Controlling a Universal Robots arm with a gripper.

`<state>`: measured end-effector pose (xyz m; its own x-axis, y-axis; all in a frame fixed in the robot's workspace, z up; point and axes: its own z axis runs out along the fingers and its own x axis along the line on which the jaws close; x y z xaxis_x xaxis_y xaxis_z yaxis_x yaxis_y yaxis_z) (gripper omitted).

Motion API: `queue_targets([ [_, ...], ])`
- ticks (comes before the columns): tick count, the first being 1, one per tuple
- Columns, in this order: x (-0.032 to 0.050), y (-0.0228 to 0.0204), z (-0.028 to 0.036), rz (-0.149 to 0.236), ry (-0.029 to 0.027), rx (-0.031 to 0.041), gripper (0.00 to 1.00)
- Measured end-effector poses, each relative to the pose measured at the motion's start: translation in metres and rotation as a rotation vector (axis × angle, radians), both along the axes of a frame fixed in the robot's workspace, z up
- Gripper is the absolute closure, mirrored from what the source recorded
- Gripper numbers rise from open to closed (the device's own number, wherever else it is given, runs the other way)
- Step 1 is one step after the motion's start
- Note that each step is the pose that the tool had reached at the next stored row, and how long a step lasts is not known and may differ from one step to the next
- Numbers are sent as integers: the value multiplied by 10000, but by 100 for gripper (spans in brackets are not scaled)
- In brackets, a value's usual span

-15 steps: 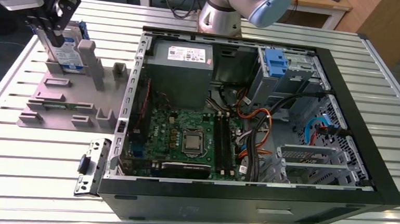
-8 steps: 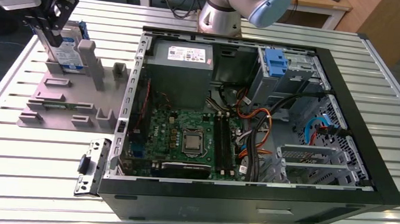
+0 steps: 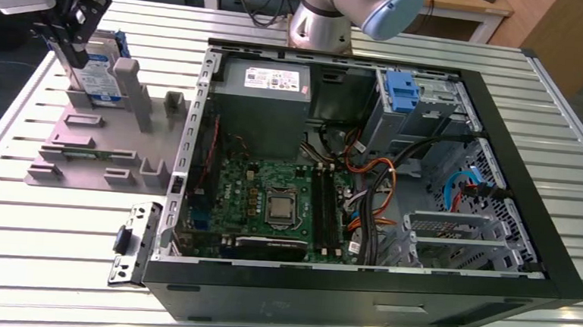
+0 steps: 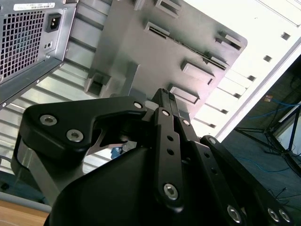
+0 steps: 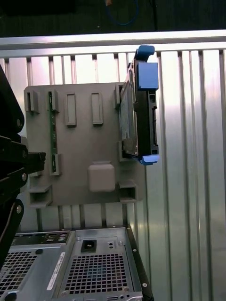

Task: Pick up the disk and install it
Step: 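Reach for the disk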

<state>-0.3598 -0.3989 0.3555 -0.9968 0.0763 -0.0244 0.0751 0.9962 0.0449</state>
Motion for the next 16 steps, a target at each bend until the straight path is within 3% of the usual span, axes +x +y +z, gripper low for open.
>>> queue_targets([
  [16,-57,0,0,0,0,0,90],
])
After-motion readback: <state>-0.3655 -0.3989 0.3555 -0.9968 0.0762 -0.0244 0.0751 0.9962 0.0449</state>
